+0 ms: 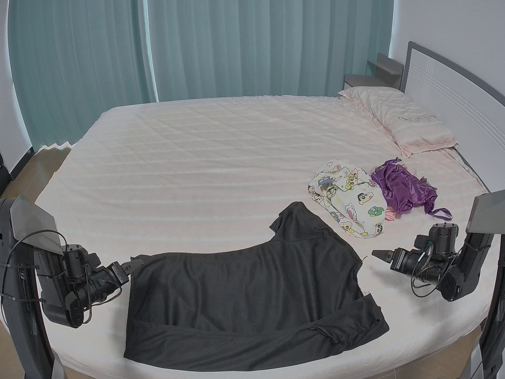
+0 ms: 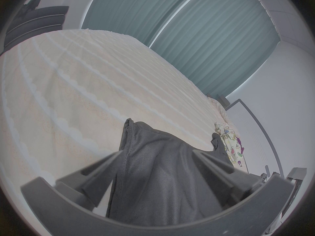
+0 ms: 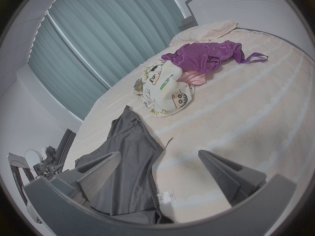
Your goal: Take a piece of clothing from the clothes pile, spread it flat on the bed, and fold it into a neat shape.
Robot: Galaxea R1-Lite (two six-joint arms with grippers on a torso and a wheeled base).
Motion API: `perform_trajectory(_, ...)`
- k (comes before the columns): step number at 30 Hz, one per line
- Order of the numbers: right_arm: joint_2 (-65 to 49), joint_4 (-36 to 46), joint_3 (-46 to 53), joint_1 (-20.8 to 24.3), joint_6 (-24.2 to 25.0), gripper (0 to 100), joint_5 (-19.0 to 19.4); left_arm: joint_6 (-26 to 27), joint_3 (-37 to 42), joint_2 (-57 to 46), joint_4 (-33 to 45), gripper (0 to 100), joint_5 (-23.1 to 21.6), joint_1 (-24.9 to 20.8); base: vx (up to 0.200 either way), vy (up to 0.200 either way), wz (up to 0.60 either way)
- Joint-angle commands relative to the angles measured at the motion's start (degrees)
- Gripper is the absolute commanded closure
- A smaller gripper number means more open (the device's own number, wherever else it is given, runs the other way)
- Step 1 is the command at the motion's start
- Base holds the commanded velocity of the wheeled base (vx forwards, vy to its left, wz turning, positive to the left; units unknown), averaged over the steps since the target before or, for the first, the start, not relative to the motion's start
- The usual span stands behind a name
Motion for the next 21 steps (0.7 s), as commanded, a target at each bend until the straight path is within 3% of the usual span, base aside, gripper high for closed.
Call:
perform_trajectory(1,0.20,-0.02,0.00,-0.02,0.05,0,0.03,-0.07,-0.07,0.16,-1.02,0,0.01,0.02,0.000,0.000,0.00)
perform_trajectory(16,0.20,-0.02,0.00,-0.02,0.05,0,0.03,-1.04,0.11,0.08,-1.02,0,0.10,0.20,0.000,0.000,0.00)
perform_trajectory(21,0.20,-0.02,0.00,0.07,0.05,0,0.12,-1.04,0.11,-0.01,-1.02,0,0.10,0.20,0.200,0.000,0.00)
